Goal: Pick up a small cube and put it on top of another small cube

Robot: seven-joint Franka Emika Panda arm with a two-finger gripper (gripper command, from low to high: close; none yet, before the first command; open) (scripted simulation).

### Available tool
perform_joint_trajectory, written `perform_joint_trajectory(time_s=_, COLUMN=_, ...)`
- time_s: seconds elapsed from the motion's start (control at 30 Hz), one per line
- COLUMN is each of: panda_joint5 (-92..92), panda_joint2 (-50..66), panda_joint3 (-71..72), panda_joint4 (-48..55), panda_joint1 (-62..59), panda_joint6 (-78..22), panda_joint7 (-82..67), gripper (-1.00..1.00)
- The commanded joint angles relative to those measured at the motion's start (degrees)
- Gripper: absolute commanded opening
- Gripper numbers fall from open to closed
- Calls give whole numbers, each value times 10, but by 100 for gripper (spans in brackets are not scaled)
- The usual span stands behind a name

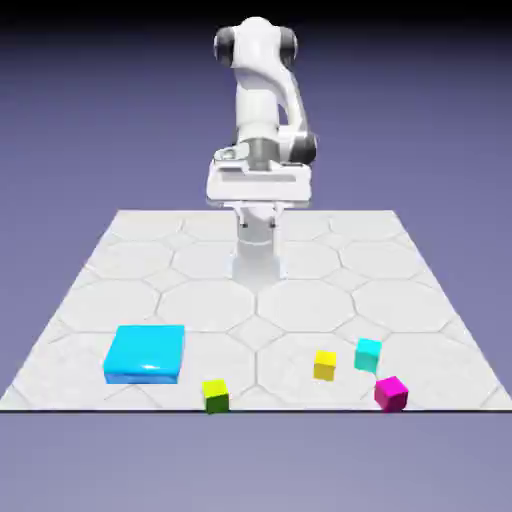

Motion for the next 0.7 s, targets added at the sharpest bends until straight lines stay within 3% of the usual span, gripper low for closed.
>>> perform_joint_trajectory(time_s=0.0, panda_joint5=-7, panda_joint2=15, panda_joint3=0, panda_joint4=8, panda_joint1=-2, panda_joint6=-5, panda_joint7=-25, gripper=0)
perform_joint_trajectory(time_s=0.67, panda_joint5=-146, panda_joint2=314, panda_joint3=-7, panda_joint4=171, panda_joint1=-43, panda_joint6=-107, panda_joint7=-523, gripper=0)
